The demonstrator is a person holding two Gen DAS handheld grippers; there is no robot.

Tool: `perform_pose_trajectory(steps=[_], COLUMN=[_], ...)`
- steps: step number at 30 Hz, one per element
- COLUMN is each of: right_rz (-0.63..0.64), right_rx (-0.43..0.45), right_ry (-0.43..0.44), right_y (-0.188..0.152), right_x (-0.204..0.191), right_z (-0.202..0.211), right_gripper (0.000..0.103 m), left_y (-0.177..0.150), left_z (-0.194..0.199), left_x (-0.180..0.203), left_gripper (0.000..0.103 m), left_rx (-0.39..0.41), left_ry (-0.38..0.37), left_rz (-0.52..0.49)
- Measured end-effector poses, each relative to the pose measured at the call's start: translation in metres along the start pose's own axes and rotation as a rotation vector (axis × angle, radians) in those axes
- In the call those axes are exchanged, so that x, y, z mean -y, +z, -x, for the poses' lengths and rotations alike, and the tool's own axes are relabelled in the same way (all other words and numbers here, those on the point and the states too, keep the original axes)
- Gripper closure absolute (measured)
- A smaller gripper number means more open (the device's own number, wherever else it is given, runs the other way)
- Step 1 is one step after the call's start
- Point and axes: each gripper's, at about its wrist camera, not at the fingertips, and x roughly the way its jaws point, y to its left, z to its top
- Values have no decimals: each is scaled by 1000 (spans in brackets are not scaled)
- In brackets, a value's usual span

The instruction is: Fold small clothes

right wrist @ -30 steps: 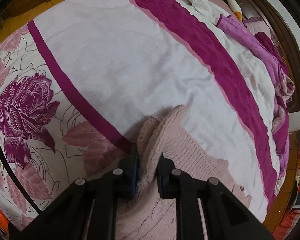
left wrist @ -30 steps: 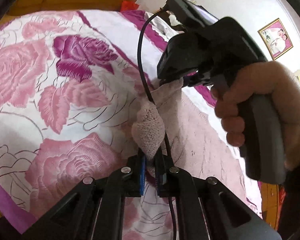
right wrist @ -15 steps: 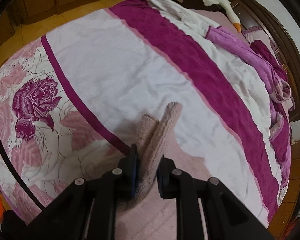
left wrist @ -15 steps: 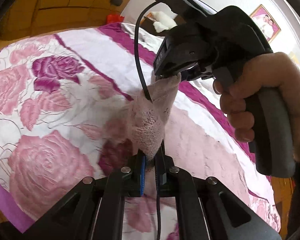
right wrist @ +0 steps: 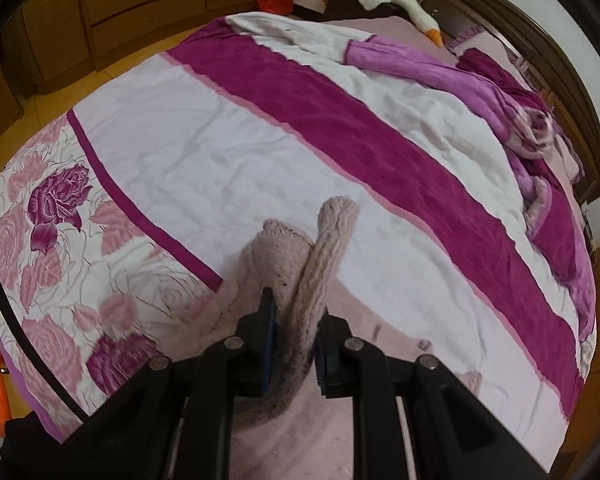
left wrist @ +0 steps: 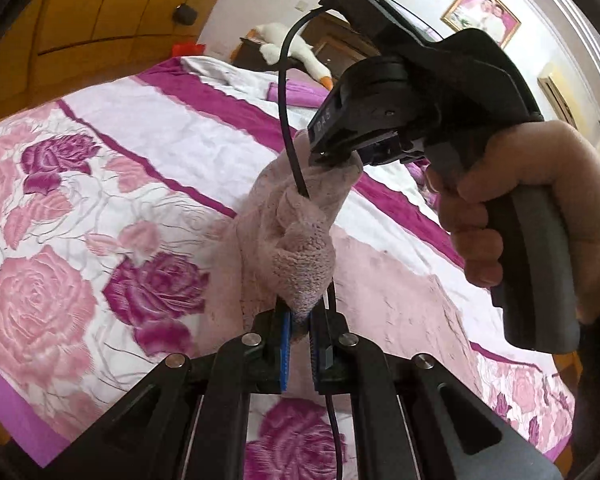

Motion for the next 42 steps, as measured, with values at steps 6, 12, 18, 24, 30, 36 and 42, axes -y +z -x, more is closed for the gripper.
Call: perform_pose_trajectory(steps=[6, 12, 18, 24, 30, 36, 42], right_rz=[-69, -113, -117, -303, -681, -826, -982], right_rx=[29, 60, 83, 82, 51, -47, 98], right_ry=[11, 2, -7, 123, 619, 947, 1200], right_y=[-24, -47, -73, -103, -157, -174, -162], right_x=[42, 80, 116, 159, 188, 156, 153], right_z=[10, 22, 30, 14, -24, -92, -129], right_gripper=[87, 89, 98, 67, 16, 16, 15], left_y=[-6, -6, -14, -16, -11, -27, -22], left_z=[-1, -17, -30, -26, -17, -19, -9], left_x=[33, 58, 79, 82, 73, 71, 70], left_gripper=[103, 103, 103, 103, 103, 103, 103], left_rx=[-20, -20, -48, -46, -60, -93, -52], left_ry=[-78, -74, -90, -130, -154, -121, -132], left_rz=[-31, -92, -123, -140, -158, -223, -255])
